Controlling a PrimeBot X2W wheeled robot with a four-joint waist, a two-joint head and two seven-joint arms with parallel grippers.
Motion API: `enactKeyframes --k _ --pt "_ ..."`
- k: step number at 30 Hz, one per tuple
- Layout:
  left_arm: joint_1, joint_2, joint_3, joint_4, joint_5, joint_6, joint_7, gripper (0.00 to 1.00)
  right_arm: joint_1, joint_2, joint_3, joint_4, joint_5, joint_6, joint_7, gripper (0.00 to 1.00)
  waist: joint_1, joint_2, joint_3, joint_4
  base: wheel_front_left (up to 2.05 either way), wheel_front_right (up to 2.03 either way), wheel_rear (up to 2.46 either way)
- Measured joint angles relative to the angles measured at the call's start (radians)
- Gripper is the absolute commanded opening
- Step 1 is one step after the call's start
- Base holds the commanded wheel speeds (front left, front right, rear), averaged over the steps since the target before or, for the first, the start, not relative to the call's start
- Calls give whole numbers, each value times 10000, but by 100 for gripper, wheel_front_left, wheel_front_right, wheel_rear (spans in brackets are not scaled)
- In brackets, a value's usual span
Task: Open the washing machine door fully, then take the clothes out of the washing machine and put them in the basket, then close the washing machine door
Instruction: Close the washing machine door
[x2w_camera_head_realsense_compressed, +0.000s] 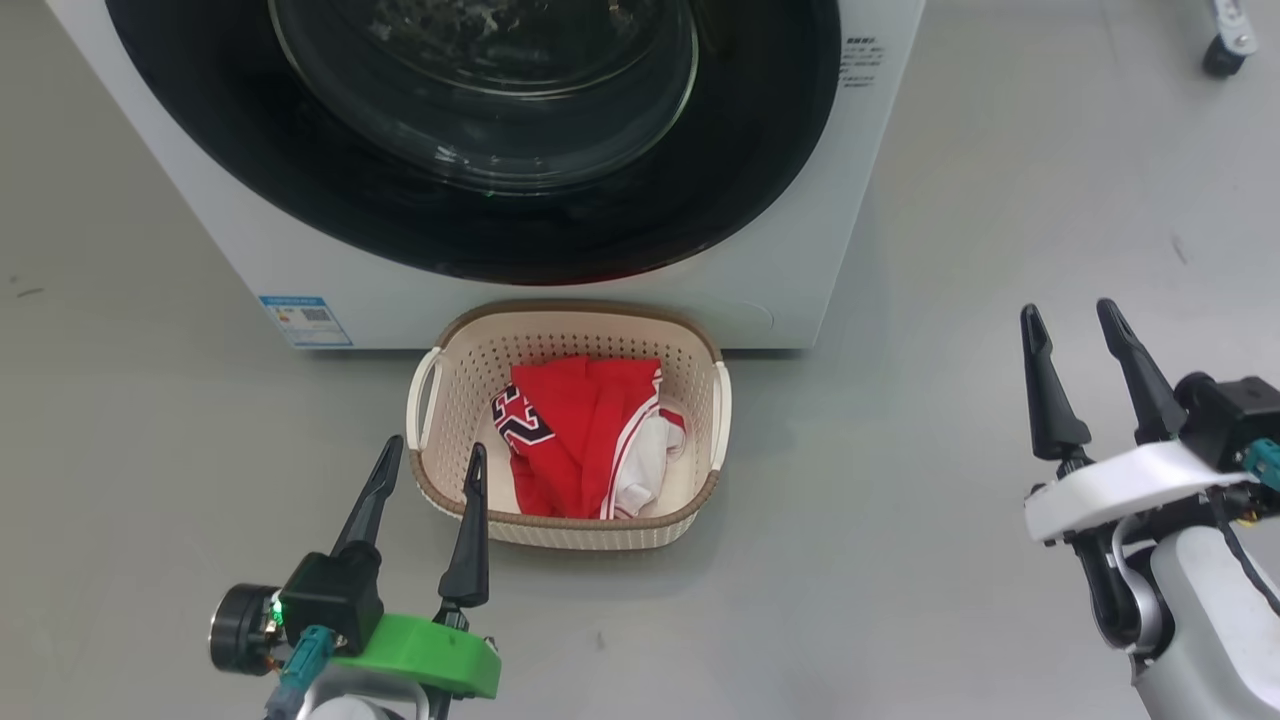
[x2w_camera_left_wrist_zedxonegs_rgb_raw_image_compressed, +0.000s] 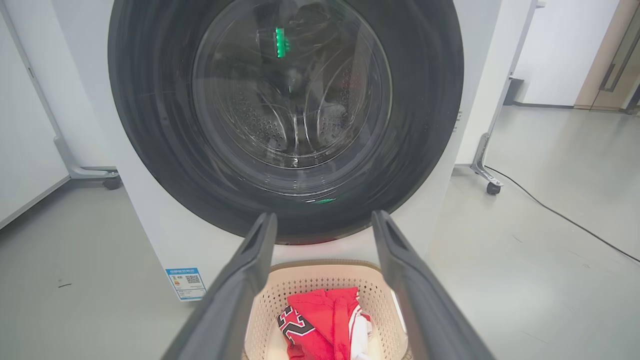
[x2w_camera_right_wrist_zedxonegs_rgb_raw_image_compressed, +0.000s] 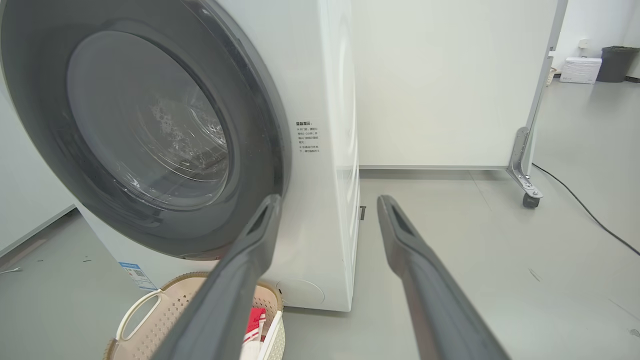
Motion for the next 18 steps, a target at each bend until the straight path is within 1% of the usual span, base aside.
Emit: enactKeyframes --k 3,9,11,13,16,18 --pt "164 31 111 102 -2 0 0 100 394 15 -221 -144 -157 -192 0 100 0 0 -212 -129 0 0 0" --pt "406 71 157 169 -10 0 0 100 1288 65 -397 -481 -324 -336 0 100 0 0 -615 -317 0 0 0" --pt "451 81 153 165 -10 0 0 100 1566 54 -512 -629 -414 -481 0 100 0 0 -710 -368 0 0 0" --pt "477 81 157 161 -15 0 0 100 1785 35 -614 -765 -497 -487 0 100 0 0 -775 -407 0 0 0" --pt "539 88 161 150 -36 0 0 100 2089 27 -715 -986 -614 -625 0 100 0 0 -838 -443 0 0 0" --pt "561 92 174 144 -36 0 0 100 2253 54 -757 -1118 -646 -648 0 100 0 0 -865 -458 0 0 0"
